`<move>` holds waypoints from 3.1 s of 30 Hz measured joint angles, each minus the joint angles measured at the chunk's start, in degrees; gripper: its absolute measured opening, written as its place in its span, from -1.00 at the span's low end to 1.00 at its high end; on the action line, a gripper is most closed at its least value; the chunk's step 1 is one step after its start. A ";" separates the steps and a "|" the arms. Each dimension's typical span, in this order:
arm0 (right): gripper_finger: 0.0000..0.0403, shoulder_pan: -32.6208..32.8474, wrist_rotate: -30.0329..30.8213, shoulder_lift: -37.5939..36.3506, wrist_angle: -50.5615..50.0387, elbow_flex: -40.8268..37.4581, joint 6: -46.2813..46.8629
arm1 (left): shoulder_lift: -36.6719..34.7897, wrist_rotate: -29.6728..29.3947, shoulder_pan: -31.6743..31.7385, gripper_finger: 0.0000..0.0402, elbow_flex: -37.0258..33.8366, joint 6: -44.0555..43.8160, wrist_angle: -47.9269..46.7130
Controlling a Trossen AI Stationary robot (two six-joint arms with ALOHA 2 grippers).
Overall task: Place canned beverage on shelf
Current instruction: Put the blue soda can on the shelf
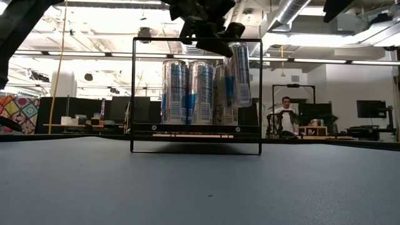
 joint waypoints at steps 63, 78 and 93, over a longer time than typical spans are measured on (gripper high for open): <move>0.39 -2.82 -0.17 0.01 0.44 0.00 -2.01 | 0.88 3.36 0.51 0.14 -1.98 -4.33 0.69; 0.39 -2.82 -0.17 0.01 0.04 0.00 -3.25 | 0.92 2.79 0.73 0.14 -1.99 -5.13 1.00; 0.39 -3.58 -0.17 0.02 0.07 0.00 -3.67 | 0.92 1.01 0.73 0.14 -1.99 -5.53 1.09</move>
